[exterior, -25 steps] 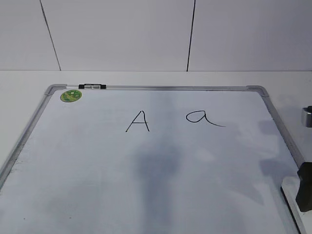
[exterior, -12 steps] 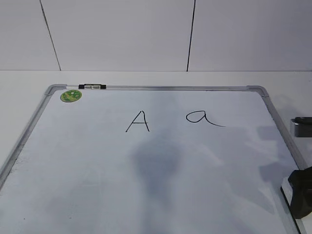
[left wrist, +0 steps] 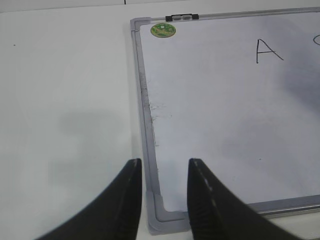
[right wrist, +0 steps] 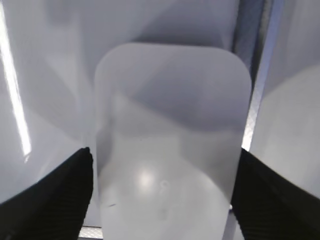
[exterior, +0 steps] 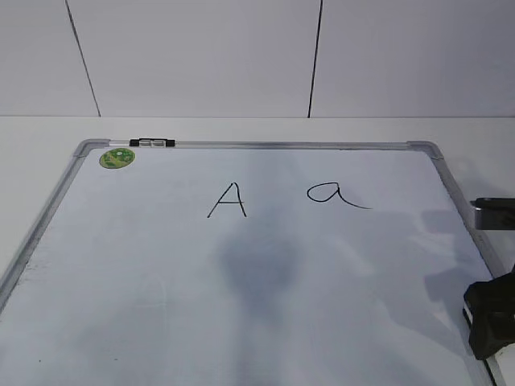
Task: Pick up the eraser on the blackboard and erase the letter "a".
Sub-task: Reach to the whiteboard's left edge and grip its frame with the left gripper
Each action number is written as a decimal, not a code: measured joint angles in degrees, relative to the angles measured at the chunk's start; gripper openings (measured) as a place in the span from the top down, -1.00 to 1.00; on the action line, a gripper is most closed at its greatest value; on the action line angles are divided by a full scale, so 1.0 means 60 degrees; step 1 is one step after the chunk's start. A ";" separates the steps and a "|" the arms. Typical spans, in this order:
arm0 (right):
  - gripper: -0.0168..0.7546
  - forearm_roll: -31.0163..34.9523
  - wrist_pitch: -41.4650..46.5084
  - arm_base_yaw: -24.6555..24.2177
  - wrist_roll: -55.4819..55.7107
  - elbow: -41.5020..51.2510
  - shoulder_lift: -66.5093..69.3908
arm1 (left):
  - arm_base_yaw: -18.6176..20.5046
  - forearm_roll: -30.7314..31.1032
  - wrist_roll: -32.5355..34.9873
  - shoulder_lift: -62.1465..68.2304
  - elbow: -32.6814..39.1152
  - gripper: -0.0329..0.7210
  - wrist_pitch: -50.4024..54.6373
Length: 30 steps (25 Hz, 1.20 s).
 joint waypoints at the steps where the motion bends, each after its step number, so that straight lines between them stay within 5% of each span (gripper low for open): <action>1: -0.74 0.0014 -0.0010 0.0000 0.0000 0.0000 0.0042 | 0.0000 0.0000 0.0000 0.0000 0.0000 0.29 0.0000; 14: -0.53 0.0020 -0.0056 0.0000 0.0000 0.0000 0.0135 | 0.0000 0.0000 0.0000 0.0000 0.0000 0.29 0.0000; 30: -0.52 0.0020 0.0013 0.0000 0.0000 -0.0021 0.0135 | 0.0000 0.0000 0.0000 0.0000 0.0000 0.29 0.0000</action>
